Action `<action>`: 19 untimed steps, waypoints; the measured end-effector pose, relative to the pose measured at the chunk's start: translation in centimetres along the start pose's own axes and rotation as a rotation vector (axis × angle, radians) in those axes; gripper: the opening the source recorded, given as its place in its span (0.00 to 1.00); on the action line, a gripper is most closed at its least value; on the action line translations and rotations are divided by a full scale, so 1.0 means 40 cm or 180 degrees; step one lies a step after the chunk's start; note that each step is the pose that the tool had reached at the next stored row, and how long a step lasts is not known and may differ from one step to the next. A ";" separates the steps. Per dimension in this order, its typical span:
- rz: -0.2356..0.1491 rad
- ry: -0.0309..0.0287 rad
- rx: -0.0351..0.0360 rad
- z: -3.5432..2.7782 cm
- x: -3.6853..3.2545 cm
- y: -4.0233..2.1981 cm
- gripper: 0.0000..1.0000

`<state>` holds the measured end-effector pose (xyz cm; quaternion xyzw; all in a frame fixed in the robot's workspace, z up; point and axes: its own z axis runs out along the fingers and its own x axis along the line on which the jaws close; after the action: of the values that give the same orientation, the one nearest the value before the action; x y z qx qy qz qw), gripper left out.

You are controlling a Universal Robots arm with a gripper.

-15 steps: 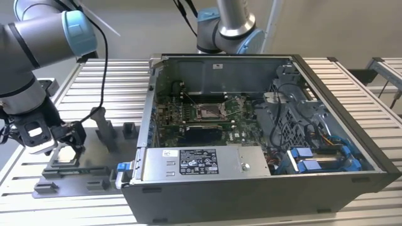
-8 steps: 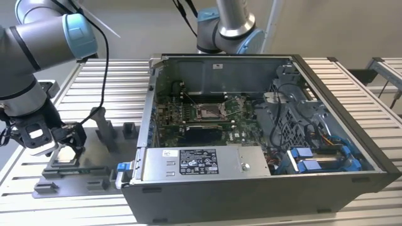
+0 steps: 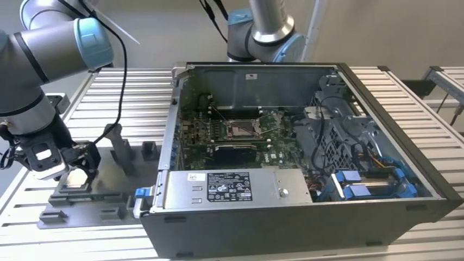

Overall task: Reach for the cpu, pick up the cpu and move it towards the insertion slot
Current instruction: 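Pick up the cpu and move it towards the insertion slot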

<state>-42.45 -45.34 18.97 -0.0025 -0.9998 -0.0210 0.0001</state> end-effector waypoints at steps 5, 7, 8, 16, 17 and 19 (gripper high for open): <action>-0.0001 0.0000 0.0000 0.002 0.000 0.002 1.00; 0.0000 0.0000 0.0000 0.002 0.000 0.003 1.00; 0.0000 0.0000 0.0000 0.002 0.000 0.003 1.00; 0.0000 0.0001 0.0000 0.002 0.000 0.003 0.00; 0.0000 0.0000 0.0000 0.002 0.000 0.003 0.00; 0.0000 0.0000 0.0000 0.003 0.000 0.003 0.00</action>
<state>-42.45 -45.24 18.87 -0.0025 -0.9998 -0.0210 0.0002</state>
